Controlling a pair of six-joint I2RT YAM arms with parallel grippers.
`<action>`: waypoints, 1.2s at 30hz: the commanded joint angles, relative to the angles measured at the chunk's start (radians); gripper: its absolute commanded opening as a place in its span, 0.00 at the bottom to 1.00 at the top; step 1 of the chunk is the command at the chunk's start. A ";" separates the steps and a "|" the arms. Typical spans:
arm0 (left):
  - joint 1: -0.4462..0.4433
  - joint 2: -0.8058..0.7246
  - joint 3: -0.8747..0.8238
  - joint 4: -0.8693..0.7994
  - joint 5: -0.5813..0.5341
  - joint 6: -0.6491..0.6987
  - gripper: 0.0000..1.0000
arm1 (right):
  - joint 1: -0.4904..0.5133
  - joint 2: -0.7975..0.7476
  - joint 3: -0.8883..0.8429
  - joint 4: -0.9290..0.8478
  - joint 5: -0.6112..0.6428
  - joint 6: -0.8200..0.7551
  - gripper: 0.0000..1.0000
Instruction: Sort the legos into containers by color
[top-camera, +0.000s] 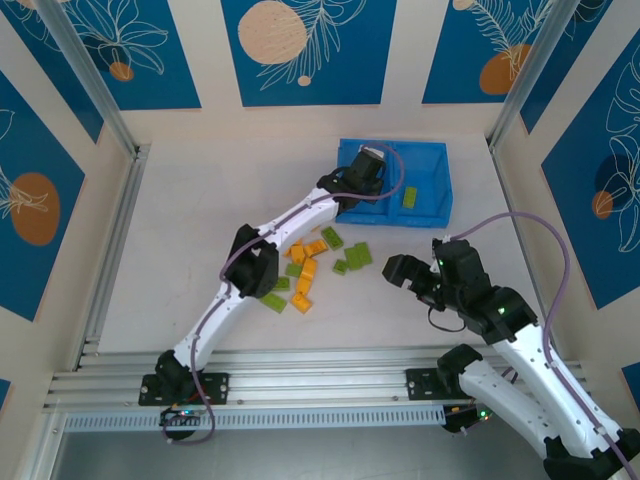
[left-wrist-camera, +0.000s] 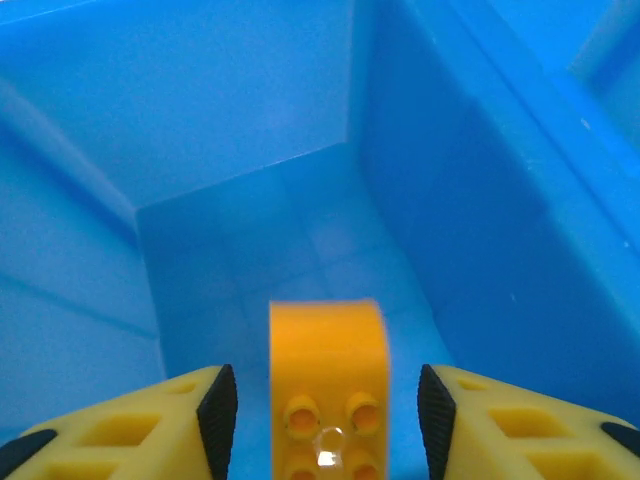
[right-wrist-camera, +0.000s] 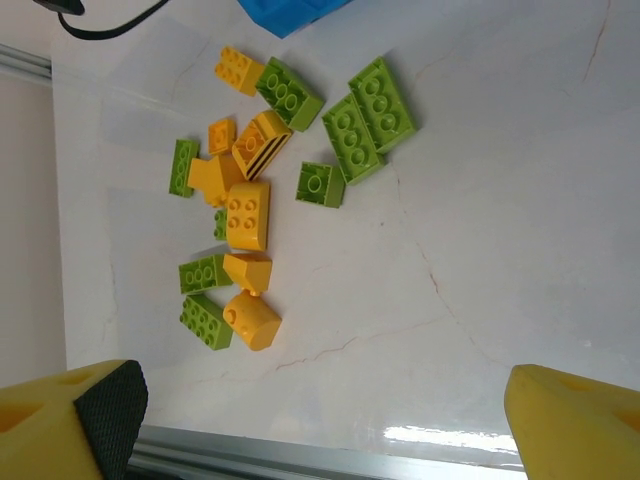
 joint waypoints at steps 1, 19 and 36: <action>-0.008 -0.037 0.051 -0.005 0.077 -0.004 0.56 | 0.011 -0.012 0.028 -0.036 0.022 0.014 0.94; -0.167 -1.189 -1.186 0.336 0.131 0.252 0.64 | 0.078 0.302 0.011 0.161 0.004 -0.054 0.92; -0.178 -1.861 -1.722 -0.048 0.331 0.834 1.00 | 0.158 0.997 0.250 0.341 -0.001 0.121 0.71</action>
